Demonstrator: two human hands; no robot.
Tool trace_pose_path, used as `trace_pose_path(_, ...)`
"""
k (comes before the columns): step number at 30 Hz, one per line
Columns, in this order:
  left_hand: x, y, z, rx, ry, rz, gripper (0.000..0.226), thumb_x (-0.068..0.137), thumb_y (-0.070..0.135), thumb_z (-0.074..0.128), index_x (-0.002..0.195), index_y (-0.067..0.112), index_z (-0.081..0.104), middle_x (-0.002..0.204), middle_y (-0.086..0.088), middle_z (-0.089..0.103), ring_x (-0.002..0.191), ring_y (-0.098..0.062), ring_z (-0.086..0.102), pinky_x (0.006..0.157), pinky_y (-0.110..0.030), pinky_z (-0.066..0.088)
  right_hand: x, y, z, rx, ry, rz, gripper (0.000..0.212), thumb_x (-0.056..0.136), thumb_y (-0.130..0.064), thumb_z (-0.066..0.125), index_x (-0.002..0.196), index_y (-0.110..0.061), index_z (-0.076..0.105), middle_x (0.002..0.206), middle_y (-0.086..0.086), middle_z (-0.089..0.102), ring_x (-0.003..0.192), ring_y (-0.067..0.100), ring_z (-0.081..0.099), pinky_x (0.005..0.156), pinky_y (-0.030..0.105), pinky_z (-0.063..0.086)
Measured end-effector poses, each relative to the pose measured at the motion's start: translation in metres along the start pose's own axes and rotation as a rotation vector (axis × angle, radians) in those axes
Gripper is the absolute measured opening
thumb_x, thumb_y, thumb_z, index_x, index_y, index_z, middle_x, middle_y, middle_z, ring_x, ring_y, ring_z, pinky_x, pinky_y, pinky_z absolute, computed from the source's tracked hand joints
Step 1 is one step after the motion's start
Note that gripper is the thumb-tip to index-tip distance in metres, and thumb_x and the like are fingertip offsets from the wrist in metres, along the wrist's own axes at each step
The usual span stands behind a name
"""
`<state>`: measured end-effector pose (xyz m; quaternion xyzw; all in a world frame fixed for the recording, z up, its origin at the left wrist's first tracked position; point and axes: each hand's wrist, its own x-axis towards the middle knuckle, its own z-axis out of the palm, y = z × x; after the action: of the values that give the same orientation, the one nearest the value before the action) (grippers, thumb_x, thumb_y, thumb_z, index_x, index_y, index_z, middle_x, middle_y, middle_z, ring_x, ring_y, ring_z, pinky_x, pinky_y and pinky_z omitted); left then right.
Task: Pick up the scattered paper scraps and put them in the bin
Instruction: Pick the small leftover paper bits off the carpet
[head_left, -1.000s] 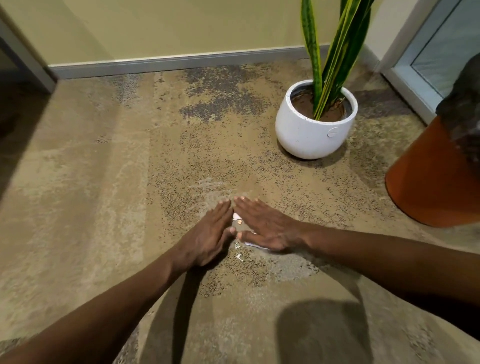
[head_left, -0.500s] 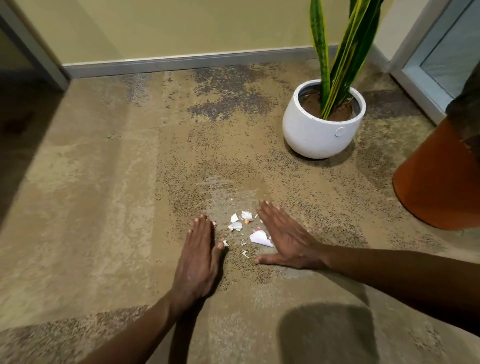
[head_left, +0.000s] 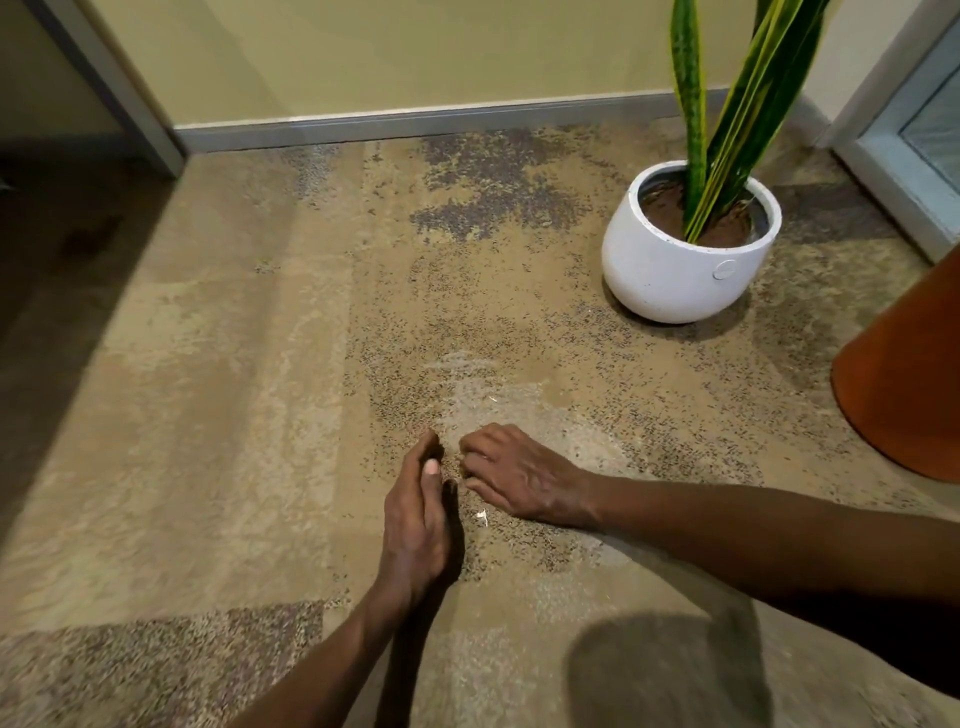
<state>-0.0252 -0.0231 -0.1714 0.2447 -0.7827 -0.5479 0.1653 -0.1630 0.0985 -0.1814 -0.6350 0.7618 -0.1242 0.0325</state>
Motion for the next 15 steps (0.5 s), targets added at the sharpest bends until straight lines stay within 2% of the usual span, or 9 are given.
trace_pose_path(2, 0.0, -0.002, 0.003, 0.006, -0.005, 0.005, 0.046, 0.103, 0.037, 0.031, 0.14, 0.017, 0.049, 0.139, 0.002, 0.056, 0.128, -0.008, 0.052, 0.109, -0.042, 0.043, -0.002, 0.013, -0.008, -0.128, -0.004, 0.052, 0.027, 0.102, -0.04, 0.042, 0.106, -0.016, 0.053, 0.112, 0.007, 0.056, 0.098, 0.019, 0.051, 0.087, 0.039, 0.05)
trace_pose_path(5, 0.002, -0.002, 0.011, -0.013, 0.028, -0.014, 0.044, 0.103, 0.038, 0.03, 0.133, 0.017, 0.054, 0.131, 0.002, 0.061, 0.123, -0.012, 0.056, 0.104, -0.045, 0.046, -0.001, 0.027, -0.024, -0.219, -0.128, 0.08, 0.03, 0.104, -0.042, 0.034, 0.105, -0.016, 0.048, 0.101, 0.004, 0.051, 0.083, 0.014, 0.042, 0.071, 0.033, 0.048)
trace_pose_path(8, 0.009, 0.011, 0.023, -0.148, 0.058, -0.081, 0.043, 0.103, 0.041, 0.03, 0.123, 0.018, 0.06, 0.118, 0.002, 0.067, 0.114, -0.013, 0.062, 0.098, -0.041, 0.051, 0.002, 0.024, -0.033, -0.056, -0.295, 0.121, 0.036, 0.106, -0.044, 0.016, 0.098, -0.019, 0.04, 0.087, -0.001, 0.045, 0.071, 0.013, 0.04, 0.067, 0.029, 0.036)
trace_pose_path(10, 0.017, 0.028, 0.032, -0.304, 0.072, -0.198, 0.043, 0.106, 0.038, 0.028, 0.121, 0.015, 0.061, 0.117, -0.001, 0.068, 0.112, -0.016, 0.064, 0.099, -0.04, 0.05, 0.001, 0.023, -0.03, 0.034, -0.34, 0.199, 0.041, 0.104, -0.05, 0.011, 0.093, -0.023, 0.04, 0.082, -0.002, 0.046, 0.067, 0.013, 0.043, 0.067, 0.031, 0.042)
trace_pose_path(12, 0.027, 0.044, 0.039, -0.471, 0.095, -0.381, 0.043, 0.107, 0.031, 0.026, 0.124, 0.008, 0.059, 0.121, -0.009, 0.067, 0.115, -0.021, 0.063, 0.103, -0.04, 0.048, 0.002, 0.02, -0.028, 0.116, -0.242, 0.291, 0.039, 0.104, -0.048, 0.021, 0.091, -0.02, 0.045, 0.077, -0.003, 0.047, 0.062, 0.014, 0.044, 0.062, 0.033, 0.046)
trace_pose_path(15, 0.036, 0.062, 0.046, -0.733, 0.146, -0.616, 0.042, 0.107, 0.029, 0.028, 0.124, 0.003, 0.056, 0.128, -0.018, 0.062, 0.118, -0.027, 0.06, 0.108, -0.041, 0.043, 0.009, 0.019, -0.035, 0.453, 0.048, 0.57, 0.033, 0.101, -0.026, 0.047, 0.07, -0.013, 0.048, 0.061, 0.0, 0.044, 0.052, 0.013, 0.038, 0.049, 0.034, 0.034)
